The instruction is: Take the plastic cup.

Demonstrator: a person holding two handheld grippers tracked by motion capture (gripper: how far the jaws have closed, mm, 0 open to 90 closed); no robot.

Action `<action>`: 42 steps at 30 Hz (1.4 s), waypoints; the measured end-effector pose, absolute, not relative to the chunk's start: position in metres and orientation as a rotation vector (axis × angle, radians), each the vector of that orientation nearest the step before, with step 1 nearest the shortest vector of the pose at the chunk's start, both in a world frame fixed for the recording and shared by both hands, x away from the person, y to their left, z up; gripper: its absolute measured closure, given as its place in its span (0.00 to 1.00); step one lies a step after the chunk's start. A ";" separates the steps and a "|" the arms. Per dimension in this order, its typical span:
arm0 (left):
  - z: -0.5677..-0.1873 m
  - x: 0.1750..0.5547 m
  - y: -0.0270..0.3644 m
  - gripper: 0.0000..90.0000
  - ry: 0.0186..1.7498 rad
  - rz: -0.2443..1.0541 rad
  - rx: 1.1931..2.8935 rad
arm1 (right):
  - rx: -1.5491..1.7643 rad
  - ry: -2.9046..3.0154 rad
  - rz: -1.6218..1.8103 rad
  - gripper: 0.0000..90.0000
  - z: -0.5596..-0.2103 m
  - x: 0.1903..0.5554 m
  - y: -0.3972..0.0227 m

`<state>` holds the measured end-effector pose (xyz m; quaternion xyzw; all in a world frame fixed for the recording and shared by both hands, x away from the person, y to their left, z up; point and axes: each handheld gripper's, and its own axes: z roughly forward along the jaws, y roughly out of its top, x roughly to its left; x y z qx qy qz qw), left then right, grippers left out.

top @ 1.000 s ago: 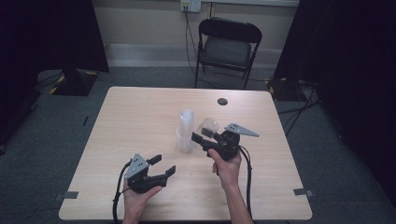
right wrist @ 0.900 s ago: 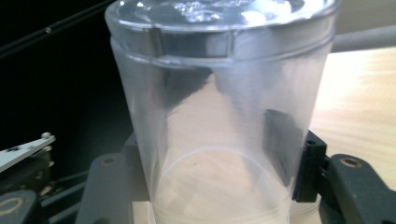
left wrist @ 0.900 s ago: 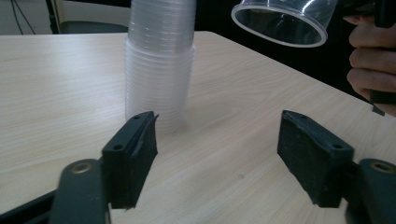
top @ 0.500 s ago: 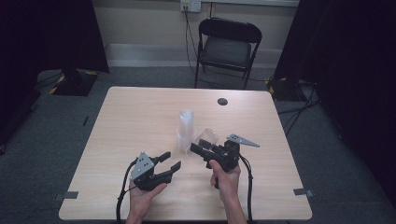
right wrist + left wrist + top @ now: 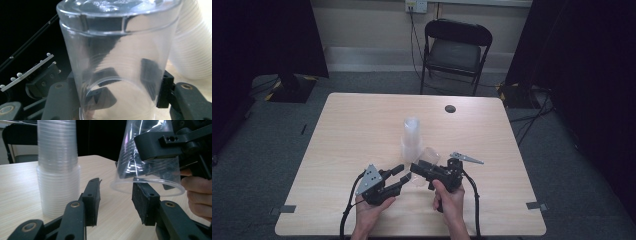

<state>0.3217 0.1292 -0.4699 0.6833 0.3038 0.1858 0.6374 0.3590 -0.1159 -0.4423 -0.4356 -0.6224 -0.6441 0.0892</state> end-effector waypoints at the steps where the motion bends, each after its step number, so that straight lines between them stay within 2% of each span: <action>1: -0.471 0.322 0.129 0.65 0.696 0.426 1.560 | -1.284 -1.843 -1.920 0.47 -0.443 0.358 -0.116; 12: -0.474 0.322 0.120 0.71 0.657 0.479 1.524 | -1.287 -1.792 -1.874 0.47 -0.448 0.356 -0.112; 24: -0.478 0.321 0.112 0.71 0.652 0.521 1.477 | -1.271 -1.775 -1.824 0.46 -0.451 0.353 -0.106; 26: -0.480 0.320 0.112 0.75 0.648 0.532 1.470 | -1.269 -1.778 -1.818 0.46 -0.451 0.354 -0.105; 28: -0.482 0.319 0.113 0.80 0.668 0.529 1.455 | -1.279 -1.784 -1.807 0.44 -0.452 0.354 -0.105; 32: -0.483 0.319 0.113 0.82 0.680 0.524 1.449 | -1.285 -1.808 -1.806 0.41 -0.452 0.353 -0.105; 35: -0.484 0.321 0.116 0.85 0.691 0.513 1.446 | -1.317 -1.829 -1.794 0.34 -0.453 0.354 -0.105; 42: -0.485 0.321 0.116 0.90 0.690 0.477 1.468 | -1.337 -1.840 -1.809 0.28 -0.455 0.354 -0.105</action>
